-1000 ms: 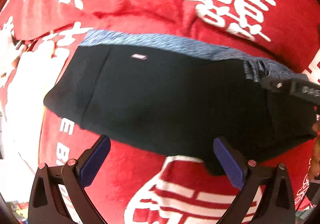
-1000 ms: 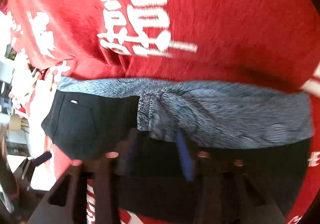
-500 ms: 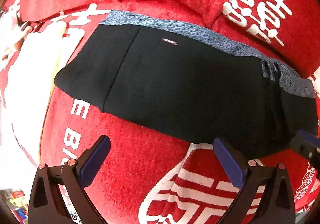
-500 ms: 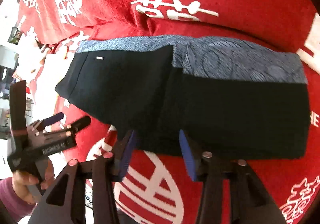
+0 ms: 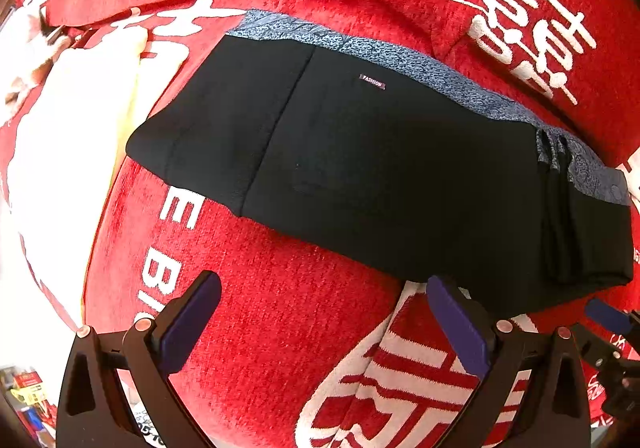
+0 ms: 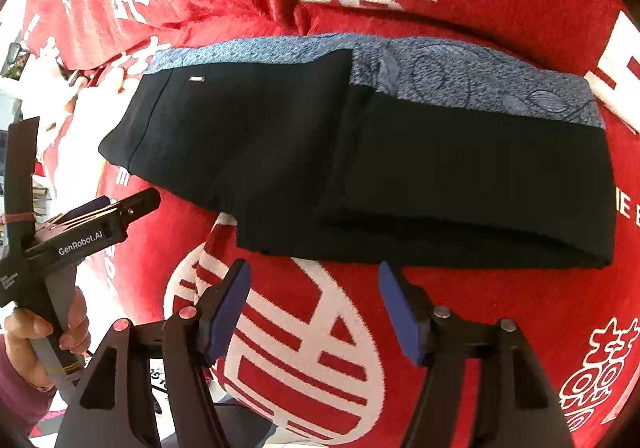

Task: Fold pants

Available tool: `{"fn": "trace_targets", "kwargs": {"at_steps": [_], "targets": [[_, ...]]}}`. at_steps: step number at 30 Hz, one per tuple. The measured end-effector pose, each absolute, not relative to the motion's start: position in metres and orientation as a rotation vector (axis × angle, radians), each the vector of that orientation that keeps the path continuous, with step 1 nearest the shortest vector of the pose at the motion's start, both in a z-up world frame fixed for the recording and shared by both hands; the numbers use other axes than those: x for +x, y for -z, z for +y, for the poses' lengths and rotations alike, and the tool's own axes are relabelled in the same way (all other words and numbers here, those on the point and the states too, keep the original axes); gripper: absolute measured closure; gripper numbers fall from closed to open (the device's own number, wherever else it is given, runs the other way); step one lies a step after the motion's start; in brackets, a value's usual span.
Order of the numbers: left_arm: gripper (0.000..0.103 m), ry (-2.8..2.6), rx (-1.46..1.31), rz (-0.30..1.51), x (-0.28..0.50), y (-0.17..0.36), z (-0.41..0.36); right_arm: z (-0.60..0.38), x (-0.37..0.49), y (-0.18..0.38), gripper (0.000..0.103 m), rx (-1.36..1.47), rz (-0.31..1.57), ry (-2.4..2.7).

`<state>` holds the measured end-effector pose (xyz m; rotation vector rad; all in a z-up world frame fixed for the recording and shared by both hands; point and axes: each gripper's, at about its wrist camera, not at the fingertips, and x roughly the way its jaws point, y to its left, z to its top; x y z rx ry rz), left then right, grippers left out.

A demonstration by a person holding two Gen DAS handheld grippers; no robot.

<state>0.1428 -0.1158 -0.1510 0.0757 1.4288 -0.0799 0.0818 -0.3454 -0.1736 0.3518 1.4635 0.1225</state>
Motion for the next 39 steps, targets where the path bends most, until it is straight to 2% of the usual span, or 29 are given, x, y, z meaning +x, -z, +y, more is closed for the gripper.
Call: {"fn": "trace_targets", "kwargs": {"at_steps": [5, 29, 39], "targets": [[0.0, 0.088, 0.066, 1.443, 0.144, 0.152, -0.111, -0.335, 0.082, 0.172, 0.028, 0.338, 1.465, -0.126], [0.0, 0.057, 0.089, 1.464, 0.156, 0.161, -0.081, -0.298, 0.103, 0.168, 0.027, 0.324, 1.46, -0.146], [0.0, 0.053, 0.001, 1.48, 0.17, 0.168, -0.063, -0.292, 0.113, 0.174, 0.025, 0.306, 1.47, -0.149]]}}
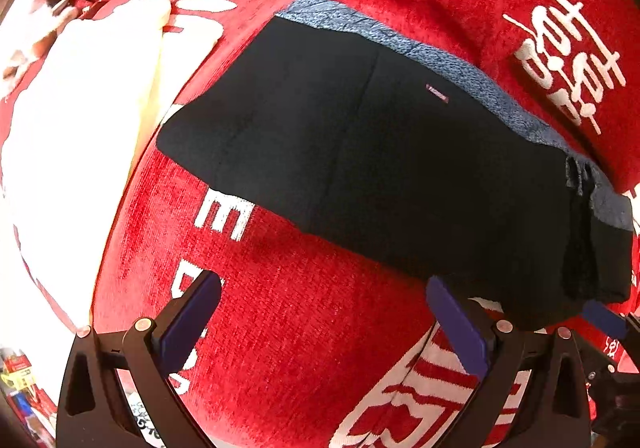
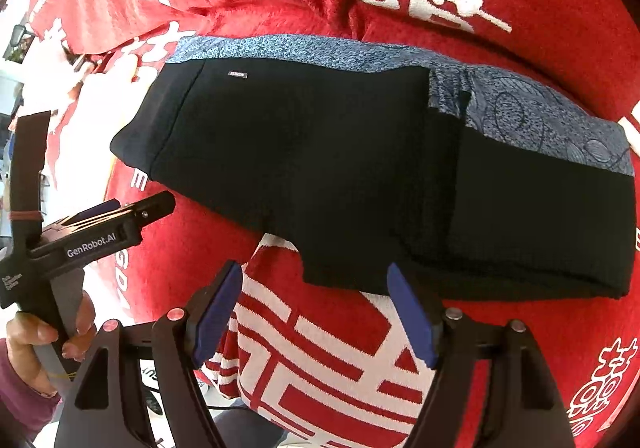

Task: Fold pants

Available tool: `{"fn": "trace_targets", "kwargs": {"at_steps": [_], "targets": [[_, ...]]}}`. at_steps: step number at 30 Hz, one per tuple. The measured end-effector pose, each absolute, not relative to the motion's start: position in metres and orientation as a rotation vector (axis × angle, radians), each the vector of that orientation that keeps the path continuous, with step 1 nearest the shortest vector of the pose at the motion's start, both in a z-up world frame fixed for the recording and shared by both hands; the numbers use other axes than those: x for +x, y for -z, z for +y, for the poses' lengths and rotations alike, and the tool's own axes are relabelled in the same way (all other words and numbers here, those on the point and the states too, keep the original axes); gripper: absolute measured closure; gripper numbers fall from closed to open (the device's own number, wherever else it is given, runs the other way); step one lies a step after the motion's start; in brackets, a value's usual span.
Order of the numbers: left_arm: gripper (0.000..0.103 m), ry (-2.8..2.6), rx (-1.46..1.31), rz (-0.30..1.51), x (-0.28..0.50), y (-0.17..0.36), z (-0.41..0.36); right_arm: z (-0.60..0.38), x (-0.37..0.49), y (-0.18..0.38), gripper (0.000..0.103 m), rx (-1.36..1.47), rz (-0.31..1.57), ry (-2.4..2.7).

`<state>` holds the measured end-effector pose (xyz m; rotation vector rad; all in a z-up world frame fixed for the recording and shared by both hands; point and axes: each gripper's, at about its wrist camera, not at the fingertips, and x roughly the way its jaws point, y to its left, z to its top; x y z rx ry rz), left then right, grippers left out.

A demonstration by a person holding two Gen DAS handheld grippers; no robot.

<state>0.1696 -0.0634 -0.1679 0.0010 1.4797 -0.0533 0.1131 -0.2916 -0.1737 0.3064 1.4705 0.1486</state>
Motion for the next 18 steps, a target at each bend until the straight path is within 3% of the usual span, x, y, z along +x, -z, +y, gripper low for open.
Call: {"fn": "trace_targets", "kwargs": {"at_steps": [18], "targets": [[0.0, 0.042, -0.031, 1.477, 0.188, 0.179, -0.058, -0.289, 0.122, 0.182, 0.025, 0.293, 1.489, -0.16]]}}
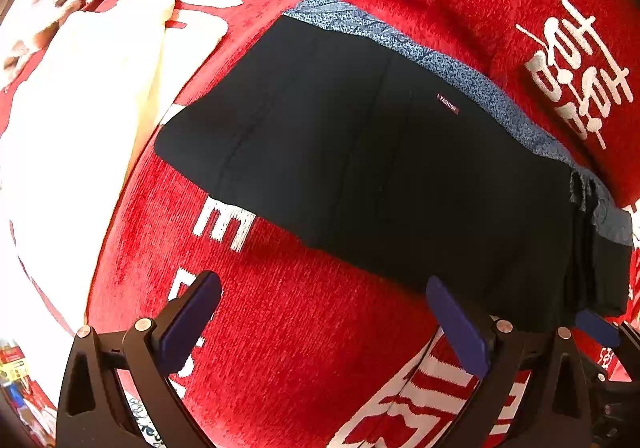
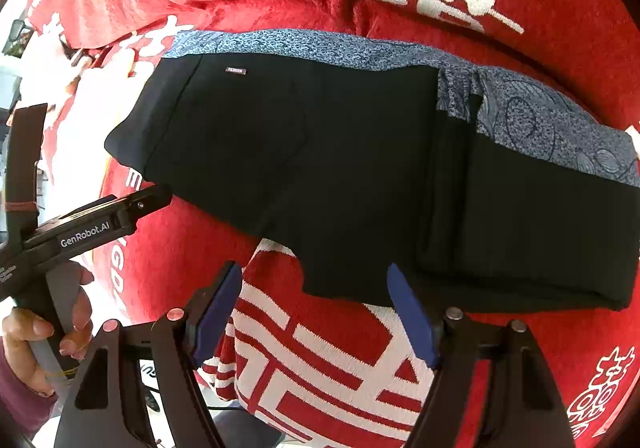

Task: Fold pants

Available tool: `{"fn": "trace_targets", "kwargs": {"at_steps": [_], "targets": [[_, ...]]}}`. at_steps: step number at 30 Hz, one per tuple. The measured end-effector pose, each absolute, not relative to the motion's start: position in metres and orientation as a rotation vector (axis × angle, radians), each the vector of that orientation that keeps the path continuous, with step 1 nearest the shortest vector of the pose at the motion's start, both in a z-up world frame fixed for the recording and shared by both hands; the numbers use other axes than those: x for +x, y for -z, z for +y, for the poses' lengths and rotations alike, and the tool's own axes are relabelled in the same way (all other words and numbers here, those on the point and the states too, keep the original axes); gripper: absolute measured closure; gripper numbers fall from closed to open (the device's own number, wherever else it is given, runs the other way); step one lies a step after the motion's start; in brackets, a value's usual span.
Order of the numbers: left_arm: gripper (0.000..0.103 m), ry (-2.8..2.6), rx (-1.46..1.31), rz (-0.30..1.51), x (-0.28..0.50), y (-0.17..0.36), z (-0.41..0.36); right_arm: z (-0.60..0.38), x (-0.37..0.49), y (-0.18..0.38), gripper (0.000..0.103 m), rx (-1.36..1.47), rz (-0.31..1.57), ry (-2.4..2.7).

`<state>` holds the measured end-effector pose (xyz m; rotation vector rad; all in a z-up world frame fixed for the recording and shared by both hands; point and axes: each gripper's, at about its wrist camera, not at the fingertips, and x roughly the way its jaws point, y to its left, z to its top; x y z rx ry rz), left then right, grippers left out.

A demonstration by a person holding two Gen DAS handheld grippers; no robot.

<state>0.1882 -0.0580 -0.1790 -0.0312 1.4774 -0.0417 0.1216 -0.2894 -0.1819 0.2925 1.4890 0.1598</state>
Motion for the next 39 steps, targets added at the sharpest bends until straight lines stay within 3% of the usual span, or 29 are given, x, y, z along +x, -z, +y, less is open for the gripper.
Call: {"fn": "trace_targets", "kwargs": {"at_steps": [10, 27, 39], "targets": [[0.0, 0.017, -0.084, 1.452, 0.198, 0.179, -0.051, -0.292, 0.123, 0.184, 0.025, 0.301, 1.496, -0.159], [0.0, 0.18, -0.544, 1.314, 0.215, 0.203, 0.003, -0.286, 0.119, 0.198, 0.025, 0.316, 1.53, -0.198], [0.0, 0.225, -0.611, 1.211, 0.227, 0.19, -0.004, -0.287, 0.122, 0.193, 0.025, 0.334, 1.494, -0.222]]}}
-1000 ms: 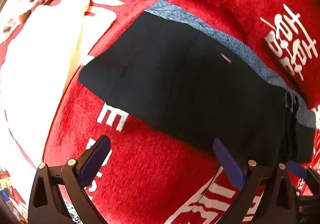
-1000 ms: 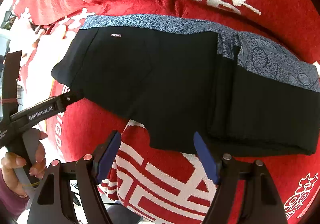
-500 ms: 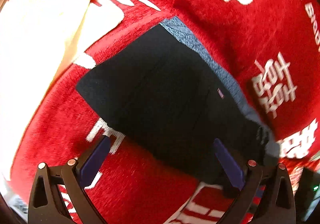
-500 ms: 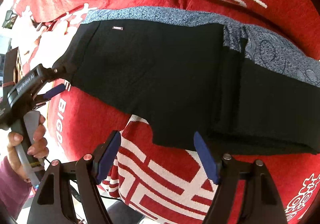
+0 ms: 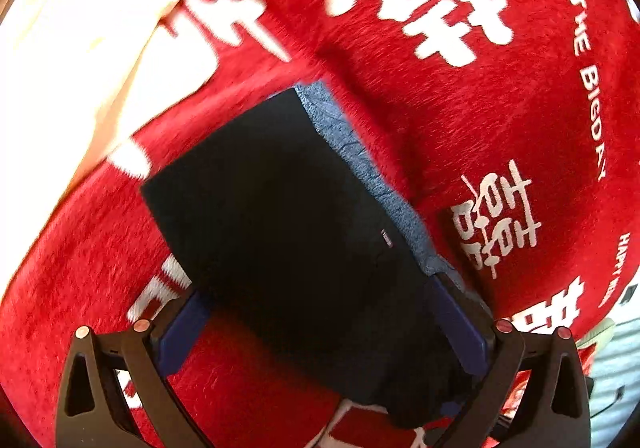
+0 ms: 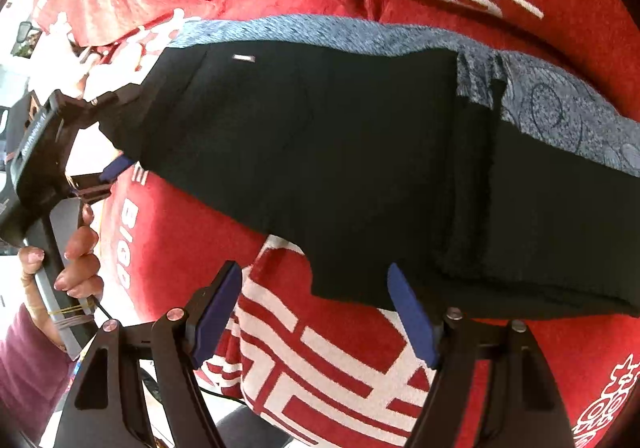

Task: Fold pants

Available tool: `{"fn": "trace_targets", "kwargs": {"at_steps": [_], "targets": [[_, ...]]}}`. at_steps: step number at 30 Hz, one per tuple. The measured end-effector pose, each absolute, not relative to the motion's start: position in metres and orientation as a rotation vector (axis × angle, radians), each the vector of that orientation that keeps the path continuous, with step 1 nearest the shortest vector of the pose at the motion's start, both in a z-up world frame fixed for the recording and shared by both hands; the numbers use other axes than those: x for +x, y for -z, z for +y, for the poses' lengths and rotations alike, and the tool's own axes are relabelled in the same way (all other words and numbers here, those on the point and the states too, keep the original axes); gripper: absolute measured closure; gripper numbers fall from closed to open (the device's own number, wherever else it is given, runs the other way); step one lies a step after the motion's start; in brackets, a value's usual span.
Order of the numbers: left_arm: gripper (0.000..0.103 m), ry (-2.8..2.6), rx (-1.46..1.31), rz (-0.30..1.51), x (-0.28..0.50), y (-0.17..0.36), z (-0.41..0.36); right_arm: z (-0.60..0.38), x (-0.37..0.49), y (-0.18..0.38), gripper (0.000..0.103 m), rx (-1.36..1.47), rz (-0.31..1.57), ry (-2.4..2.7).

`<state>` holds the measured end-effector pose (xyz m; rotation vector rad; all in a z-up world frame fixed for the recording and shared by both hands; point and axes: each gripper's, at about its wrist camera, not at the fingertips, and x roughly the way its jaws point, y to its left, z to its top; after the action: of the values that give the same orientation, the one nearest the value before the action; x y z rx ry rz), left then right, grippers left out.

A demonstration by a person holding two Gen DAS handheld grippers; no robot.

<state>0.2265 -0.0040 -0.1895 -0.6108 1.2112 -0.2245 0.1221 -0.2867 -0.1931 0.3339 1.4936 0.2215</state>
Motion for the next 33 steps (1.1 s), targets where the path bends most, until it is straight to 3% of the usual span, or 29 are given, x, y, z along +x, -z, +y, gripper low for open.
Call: {"fn": "trace_targets", "kwargs": {"at_steps": [4, 6, 7, 8, 16, 23, 33], "targets": [[0.001, 0.164, -0.57, 1.287, 0.236, 0.208, -0.013, -0.286, 0.13, 0.187, 0.025, 0.32, 1.483, -0.233], [0.021, 0.129, -0.51, 1.293, 0.236, 0.205, -0.019, -0.288, 0.136, 0.182, 0.025, 0.32, 1.473, -0.242], [0.045, 0.09, -0.444, 1.304, 0.236, 0.204, -0.023, -0.289, 0.141, 0.177, 0.025, 0.323, 1.463, -0.247], [0.059, 0.084, -0.393, 1.309, 0.237, 0.203, -0.027, -0.29, 0.145, 0.174, 0.025, 0.322, 1.457, -0.25], [0.064, 0.161, 0.236, 1.068, 0.202, 0.171, -0.102, -0.272, 0.244, 0.128, 0.024, 0.345, 1.438, -0.403], [0.064, 0.168, 0.371, 1.007, 0.189, 0.171, -0.115, -0.17, 0.326, 0.133, 0.021, 0.26, 1.621, -0.66], [0.064, 0.164, 0.435, 0.984, 0.182, 0.172, -0.126, -0.069, 0.34, 0.183, 0.021, -0.109, 1.864, -0.706]]}}
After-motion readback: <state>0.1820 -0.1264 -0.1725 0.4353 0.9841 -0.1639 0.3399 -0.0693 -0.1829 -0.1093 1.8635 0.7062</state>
